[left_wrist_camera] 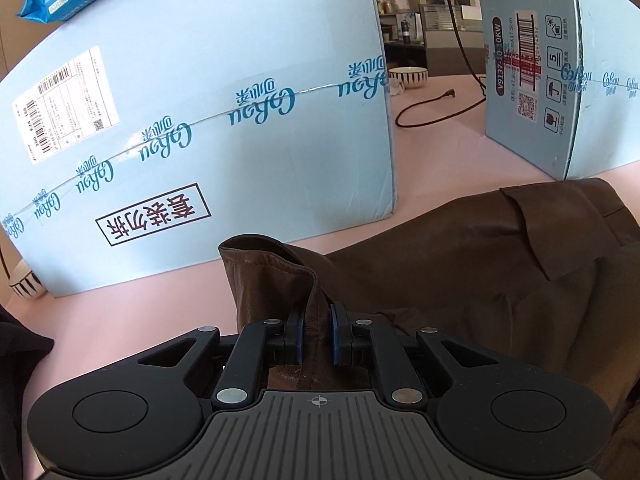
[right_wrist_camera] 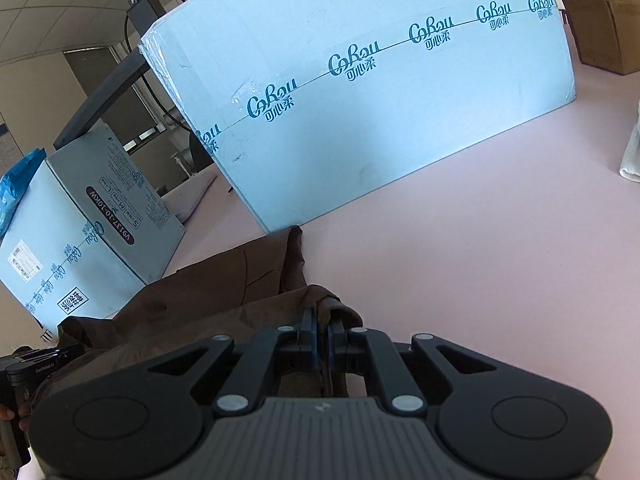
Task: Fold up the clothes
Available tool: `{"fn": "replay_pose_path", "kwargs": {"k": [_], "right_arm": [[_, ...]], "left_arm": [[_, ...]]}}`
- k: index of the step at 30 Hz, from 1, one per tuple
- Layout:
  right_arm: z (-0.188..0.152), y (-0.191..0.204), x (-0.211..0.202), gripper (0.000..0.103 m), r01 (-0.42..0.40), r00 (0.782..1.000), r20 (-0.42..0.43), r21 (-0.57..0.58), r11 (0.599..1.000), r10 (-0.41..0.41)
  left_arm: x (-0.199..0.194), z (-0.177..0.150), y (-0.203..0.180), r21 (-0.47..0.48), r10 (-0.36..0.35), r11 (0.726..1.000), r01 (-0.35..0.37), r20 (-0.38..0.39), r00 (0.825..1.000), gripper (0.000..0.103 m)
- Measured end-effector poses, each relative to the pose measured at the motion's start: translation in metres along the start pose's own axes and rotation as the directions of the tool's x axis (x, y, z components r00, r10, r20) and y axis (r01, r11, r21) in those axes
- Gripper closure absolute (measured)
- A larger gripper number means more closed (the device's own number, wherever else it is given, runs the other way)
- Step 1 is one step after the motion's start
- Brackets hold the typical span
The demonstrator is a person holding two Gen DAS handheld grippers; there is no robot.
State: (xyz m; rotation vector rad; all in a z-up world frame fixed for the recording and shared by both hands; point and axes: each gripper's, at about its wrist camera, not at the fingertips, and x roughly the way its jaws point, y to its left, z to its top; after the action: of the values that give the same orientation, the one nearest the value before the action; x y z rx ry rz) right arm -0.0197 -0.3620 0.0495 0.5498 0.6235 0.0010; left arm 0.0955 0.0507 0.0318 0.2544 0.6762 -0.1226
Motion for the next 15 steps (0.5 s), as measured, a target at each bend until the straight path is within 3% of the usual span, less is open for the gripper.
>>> {"fn": "replay_pose_path", "kwargs": {"k": [15], "right_arm": [[-0.001, 0.001, 0.027, 0.097, 0.012, 1.0, -0.023, 0.017, 1.0, -0.011]], "left_arm": [[0.024, -0.001, 0.0, -0.024, 0.015, 1.0, -0.016, -0.042, 0.999, 0.09]]}}
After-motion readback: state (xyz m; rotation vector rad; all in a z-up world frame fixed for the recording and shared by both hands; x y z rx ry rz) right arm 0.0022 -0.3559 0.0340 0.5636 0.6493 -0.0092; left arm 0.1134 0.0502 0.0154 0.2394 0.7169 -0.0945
